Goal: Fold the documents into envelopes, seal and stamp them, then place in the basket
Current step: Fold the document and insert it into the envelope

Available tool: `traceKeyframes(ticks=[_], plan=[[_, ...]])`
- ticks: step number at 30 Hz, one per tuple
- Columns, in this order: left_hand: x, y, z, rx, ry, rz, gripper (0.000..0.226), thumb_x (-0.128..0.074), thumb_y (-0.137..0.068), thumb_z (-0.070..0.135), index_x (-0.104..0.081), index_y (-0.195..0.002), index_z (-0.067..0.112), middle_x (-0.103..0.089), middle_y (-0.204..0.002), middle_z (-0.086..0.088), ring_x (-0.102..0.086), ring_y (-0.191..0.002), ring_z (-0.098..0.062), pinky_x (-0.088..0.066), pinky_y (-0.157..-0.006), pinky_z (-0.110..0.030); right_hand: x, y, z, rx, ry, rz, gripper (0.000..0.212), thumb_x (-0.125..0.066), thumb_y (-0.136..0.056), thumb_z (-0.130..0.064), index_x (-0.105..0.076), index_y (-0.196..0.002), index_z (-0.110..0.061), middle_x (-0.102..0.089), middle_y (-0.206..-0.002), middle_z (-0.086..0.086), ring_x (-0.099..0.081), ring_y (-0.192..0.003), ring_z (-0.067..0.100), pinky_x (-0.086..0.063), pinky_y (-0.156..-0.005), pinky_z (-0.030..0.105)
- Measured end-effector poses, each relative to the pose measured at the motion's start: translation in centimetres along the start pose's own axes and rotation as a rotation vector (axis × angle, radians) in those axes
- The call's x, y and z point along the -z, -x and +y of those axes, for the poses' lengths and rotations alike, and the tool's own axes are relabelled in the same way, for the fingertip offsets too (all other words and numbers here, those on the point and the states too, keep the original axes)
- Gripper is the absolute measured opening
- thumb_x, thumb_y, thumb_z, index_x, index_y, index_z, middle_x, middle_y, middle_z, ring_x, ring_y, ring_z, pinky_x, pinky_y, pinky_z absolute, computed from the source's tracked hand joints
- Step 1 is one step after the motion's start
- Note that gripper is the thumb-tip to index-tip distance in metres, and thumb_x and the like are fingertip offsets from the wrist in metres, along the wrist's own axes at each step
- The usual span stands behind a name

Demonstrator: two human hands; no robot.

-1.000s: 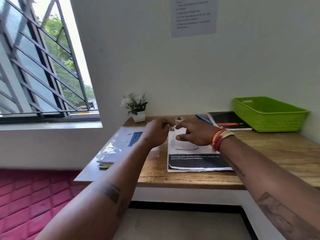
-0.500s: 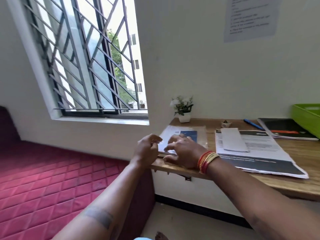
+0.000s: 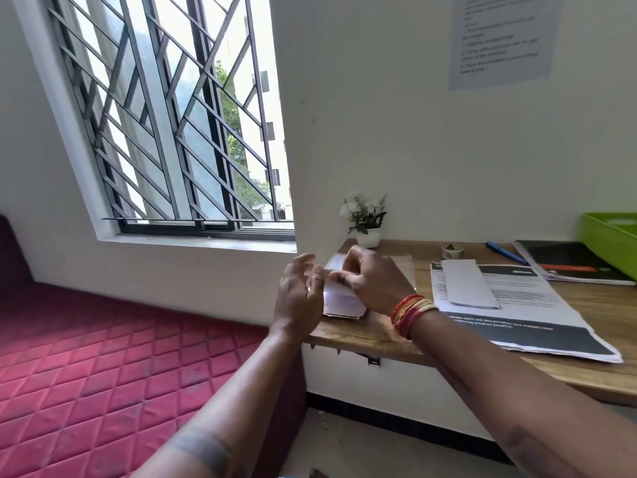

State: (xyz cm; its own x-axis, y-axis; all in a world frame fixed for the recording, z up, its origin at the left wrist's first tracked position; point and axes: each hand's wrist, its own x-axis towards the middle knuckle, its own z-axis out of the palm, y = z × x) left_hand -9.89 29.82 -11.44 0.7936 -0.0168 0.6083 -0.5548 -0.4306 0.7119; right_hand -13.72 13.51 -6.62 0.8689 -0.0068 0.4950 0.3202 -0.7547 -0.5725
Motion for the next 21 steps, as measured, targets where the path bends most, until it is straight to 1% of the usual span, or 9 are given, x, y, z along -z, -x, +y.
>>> traceKeyframes(ticks=[2,5,8,10,13,15,17,19,21], plan=[[-0.5,0.1,0.9,-0.034,0.015,0.033,0.059,-0.045,-0.093,0.06,-0.042,-0.145,0.03,-0.054,-0.137,0.0,-0.057,-0.121,-0.019,-0.047,-0.102,-0.041,0.9,-0.6,-0.3,-0.011,-0.063,0.113,0.02,-0.071,-0.088,-0.041,-0.06,-0.086,-0.024,-0.066,-0.073,-0.008,-0.062,-0.066,0.008,-0.043,-0.056,0.023],[-1.4,-0.5,3.3,-0.18,-0.041,0.028,0.078,-0.054,-0.09,0.065,-0.033,-0.153,0.024,-0.043,-0.149,0.001,-0.045,-0.136,-0.017,-0.038,-0.112,-0.036,2.6,-2.0,-0.8,-0.056,-0.277,0.225,0.006,-0.071,-0.089,-0.027,-0.067,-0.093,-0.025,-0.066,-0.07,-0.009,-0.06,-0.06,0.007,-0.047,-0.059,0.022],[-2.2,-2.0,5.8,-0.318,-0.098,-0.003,0.083,-0.062,-0.087,0.064,-0.036,-0.152,0.019,-0.042,-0.152,-0.001,-0.037,-0.142,-0.014,-0.033,-0.116,-0.032,4.9,-3.1,-1.5,-0.067,-0.591,0.211,0.013,-0.067,-0.092,-0.012,-0.077,-0.096,-0.019,-0.07,-0.074,-0.005,-0.059,-0.059,0.006,-0.048,-0.056,0.024],[-2.2,-3.4,7.2,-0.325,-0.089,-0.051,0.081,-0.066,-0.087,0.06,-0.038,-0.152,0.02,-0.04,-0.155,-0.001,-0.034,-0.146,-0.014,-0.032,-0.118,-0.033,6.8,-3.3,-1.8,-0.114,-0.776,0.166,0.018,-0.061,-0.095,-0.011,-0.079,-0.098,-0.013,-0.076,-0.087,0.002,-0.062,-0.063,0.01,-0.048,-0.053,0.024],[-1.6,-5.9,9.3,-0.425,-0.088,-0.167,0.076,-0.066,-0.09,0.053,-0.041,-0.152,0.018,-0.042,-0.156,-0.003,-0.035,-0.146,-0.015,-0.032,-0.119,-0.035,9.5,-3.8,-1.3,-0.168,-1.009,0.143,0.031,-0.047,-0.098,-0.01,-0.077,-0.102,-0.004,-0.075,-0.104,0.019,-0.072,-0.086,0.028,-0.06,-0.07,0.036],[-1.2,-7.6,10.8,-0.47,-0.131,-0.251,0.073,-0.067,-0.089,0.052,-0.043,-0.152,0.021,-0.041,-0.158,-0.006,-0.035,-0.147,-0.017,-0.032,-0.118,-0.032,11.1,-4.1,-0.5,-0.163,-1.141,0.149,0.038,-0.038,-0.095,0.0,-0.075,-0.102,0.002,-0.073,-0.107,0.026,-0.07,-0.094,0.034,-0.06,-0.081,0.043],[-1.1,-9.0,12.3,-0.465,-0.179,-0.346,0.07,-0.072,-0.088,0.049,-0.047,-0.149,0.027,-0.048,-0.153,-0.003,-0.046,-0.139,-0.015,-0.036,-0.11,-0.026,12.7,-4.4,0.4,-0.143,-1.209,0.128,0.038,-0.038,-0.092,0.01,-0.073,-0.102,0.003,-0.072,-0.108,0.026,-0.071,-0.094,0.033,-0.061,-0.086,0.041],[-1.5,-10.3,13.6,-0.493,-0.204,-0.369,0.048,-0.071,-0.092,0.038,-0.059,-0.137,0.028,-0.068,-0.129,0.004,-0.067,-0.109,-0.013,-0.051,-0.095,-0.028,14.1,-4.3,1.6,-0.15,-1.185,0.087,0.028,-0.049,-0.093,0.012,-0.071,-0.108,0.003,-0.071,-0.109,0.025,-0.072,-0.096,0.032,-0.061,-0.087,0.038],[-2.1,-11.4,14.8,-0.53,-0.262,-0.342,0.026,-0.064,-0.095,0.025,-0.071,-0.119,0.027,-0.076,-0.104,0.007,-0.071,-0.086,-0.013,-0.054,-0.079,-0.03,15.3,-4.2,3.2,-0.161,-0.905,0.105,0.017,-0.066,-0.093,-0.005,-0.072,-0.108,-0.001,-0.075,-0.104,0.02,-0.074,-0.091,0.029,-0.062,-0.073,0.031]])
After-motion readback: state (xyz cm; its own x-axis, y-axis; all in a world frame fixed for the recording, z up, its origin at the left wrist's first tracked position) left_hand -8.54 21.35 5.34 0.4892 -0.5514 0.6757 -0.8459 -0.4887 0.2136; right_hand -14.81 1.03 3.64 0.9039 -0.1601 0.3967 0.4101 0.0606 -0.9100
